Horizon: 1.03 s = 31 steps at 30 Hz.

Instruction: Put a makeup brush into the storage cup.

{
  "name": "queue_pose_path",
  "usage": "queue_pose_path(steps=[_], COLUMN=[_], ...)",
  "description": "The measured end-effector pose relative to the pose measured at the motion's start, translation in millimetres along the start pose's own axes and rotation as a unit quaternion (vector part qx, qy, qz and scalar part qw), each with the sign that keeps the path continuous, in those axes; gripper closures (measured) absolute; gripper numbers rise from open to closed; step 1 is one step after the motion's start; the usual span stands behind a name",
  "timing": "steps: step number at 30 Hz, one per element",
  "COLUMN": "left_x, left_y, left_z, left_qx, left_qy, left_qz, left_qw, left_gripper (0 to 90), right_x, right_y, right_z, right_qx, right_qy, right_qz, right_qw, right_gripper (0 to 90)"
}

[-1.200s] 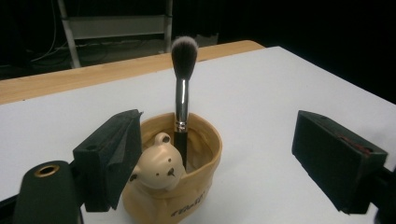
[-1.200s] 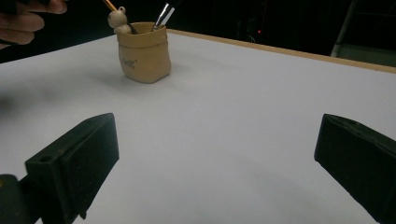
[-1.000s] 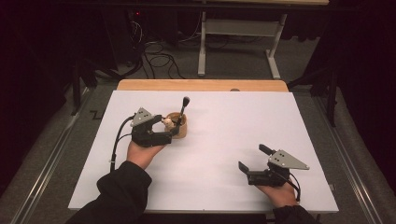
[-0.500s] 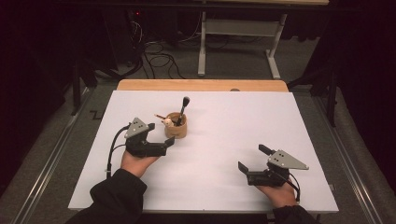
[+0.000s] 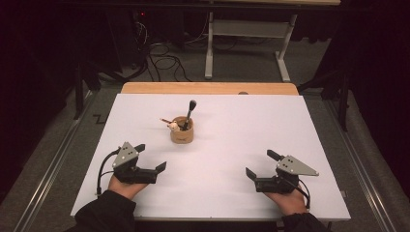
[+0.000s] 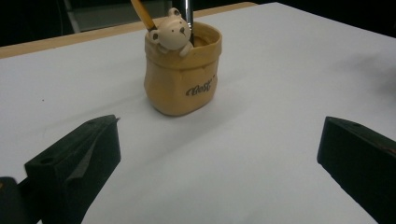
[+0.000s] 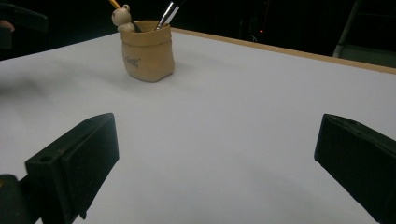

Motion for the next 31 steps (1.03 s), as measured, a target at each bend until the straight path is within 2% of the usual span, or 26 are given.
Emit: queue_pose_path(steps=[2, 5, 8, 11, 17, 24, 31], left_x=[1.5, 4.0, 6.2, 5.8, 1.2, 6.5, 6.0], left_y=[5.0, 10.9, 14.9, 15.4, 12.9, 14.3, 13.3], left_z=[-8.2, -11.5, -8.0, -3.9, -5.7, -2.0, -1.8], left_qx=[0.007, 0.009, -0.004, -0.015, -0.012, -0.017, -0.013], left_qy=[0.001, 0.006, 0.001, -0.001, -0.012, -0.007, -0.012], left_qz=[0.001, -0.001, 0.01, 0.011, -0.003, 0.005, 0.009], left_qw=[1.0, 0.9999, 0.9999, 0.9998, 0.9999, 0.9998, 0.9998], left_gripper=[0.1, 0.2, 0.1, 0.1, 0.1, 0.1, 0.1], right_x=[0.3, 1.4, 2.9, 2.6, -2.0, -2.6, -3.7], right_y=[-0.1, -0.3, -0.9, -0.9, -2.2, -0.1, 1.7], right_z=[0.3, 1.4, 2.5, 4.3, 3.5, 2.8, 3.3], right_qx=[-0.001, -0.002, -0.004, -0.009, -0.006, -0.005, -0.009], right_qy=[0.0, 0.002, 0.002, 0.0, -0.008, -0.009, -0.008], right_qz=[0.001, 0.002, 0.005, 0.004, -0.003, -0.009, -0.009], right_qw=[1.0, 1.0, 1.0, 1.0, 1.0, 0.9999, 0.9999], right_gripper=[0.4, 0.4, 0.4, 0.4, 0.4, 0.4, 0.4])
Point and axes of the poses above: each handheld gripper's, and its own axes: y roughly backward along the jaws, z roughly out of its top, x roughly to its left, the point moved 8 cm from there along -y, roughly forward along the jaws, and after that the axes turned 9 degrees about z, right-handed, at the moved point
